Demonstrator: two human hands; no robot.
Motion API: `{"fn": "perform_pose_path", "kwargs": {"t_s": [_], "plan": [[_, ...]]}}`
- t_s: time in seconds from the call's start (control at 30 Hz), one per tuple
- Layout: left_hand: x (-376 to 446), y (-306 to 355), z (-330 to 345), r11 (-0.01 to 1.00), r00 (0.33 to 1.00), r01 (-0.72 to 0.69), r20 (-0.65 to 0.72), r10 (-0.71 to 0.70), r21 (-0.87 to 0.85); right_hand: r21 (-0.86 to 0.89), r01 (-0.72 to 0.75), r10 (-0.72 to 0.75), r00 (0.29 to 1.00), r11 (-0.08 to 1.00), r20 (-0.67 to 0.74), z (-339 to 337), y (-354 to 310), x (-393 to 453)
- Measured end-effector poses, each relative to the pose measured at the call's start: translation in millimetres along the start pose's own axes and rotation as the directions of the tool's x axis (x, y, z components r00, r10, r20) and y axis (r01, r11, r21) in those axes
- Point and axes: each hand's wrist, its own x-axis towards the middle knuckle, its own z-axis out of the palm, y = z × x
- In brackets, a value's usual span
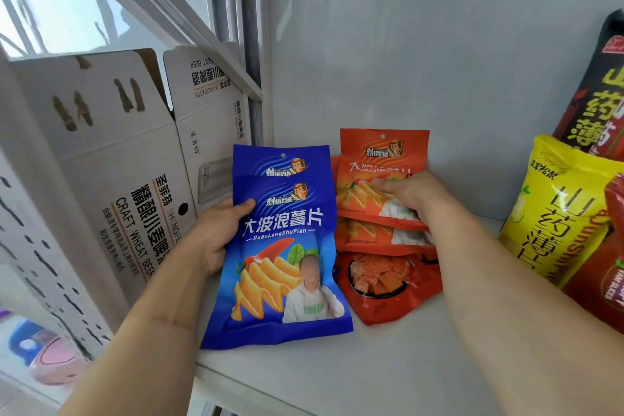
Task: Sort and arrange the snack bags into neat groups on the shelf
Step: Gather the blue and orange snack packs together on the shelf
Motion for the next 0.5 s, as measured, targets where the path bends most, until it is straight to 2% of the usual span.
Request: {"fn": "perform_pose_path", "kwargs": {"t_s": [0.13, 0.23, 0.5], "plan": [[2.7, -1.2, 0.1, 1.0, 1.0, -0.023, -0.015, 0.024, 0.008, 0.176, 0.008, 0.003, 0.998, 0.984, -0.061, 6.5, 5.1, 11.9], [2.5, -1.1, -0.7, 0.999, 0.999, -0.029, -0.015, 0.029, 0.017, 0.31, -0.054, 0.053, 0.999, 0.949, 0.011, 10.8, 8.2, 16.7], [-6.0, -4.4, 1.2, 0.996, 0.996, -0.073, 0.055, 0.07, 0.051, 0.383, -0.166, 0.117, 0.982, 0.909, 0.147, 7.1, 12.2, -7.1]]}}
